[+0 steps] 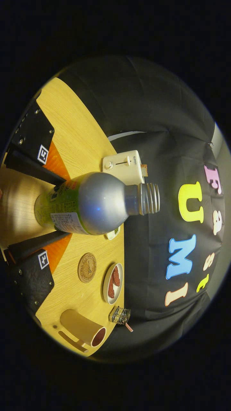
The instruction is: Take the bottle from table, then pour the juice into the cup, finally place the bottle on the coaster
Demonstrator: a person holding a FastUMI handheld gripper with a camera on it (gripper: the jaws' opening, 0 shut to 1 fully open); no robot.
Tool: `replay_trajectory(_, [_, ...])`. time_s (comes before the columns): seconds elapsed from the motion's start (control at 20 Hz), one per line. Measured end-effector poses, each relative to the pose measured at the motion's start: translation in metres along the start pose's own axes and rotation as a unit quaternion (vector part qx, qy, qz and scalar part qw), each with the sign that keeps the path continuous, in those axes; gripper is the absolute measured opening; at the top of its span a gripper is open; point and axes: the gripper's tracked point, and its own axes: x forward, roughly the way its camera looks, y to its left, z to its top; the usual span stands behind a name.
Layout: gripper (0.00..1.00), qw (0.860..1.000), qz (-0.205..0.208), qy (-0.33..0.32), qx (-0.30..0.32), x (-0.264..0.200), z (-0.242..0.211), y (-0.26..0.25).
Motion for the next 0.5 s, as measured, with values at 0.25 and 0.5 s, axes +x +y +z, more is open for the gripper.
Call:
replay_trajectory(0.25, [0.77, 1.000, 0.013, 0.003, 0.016, -0.005, 0.012, 0.000])
replay_trajectory(0.5, [0.75, 0.999, 0.005, -0.027, 0.036, -0.020, 0.051, -0.012])
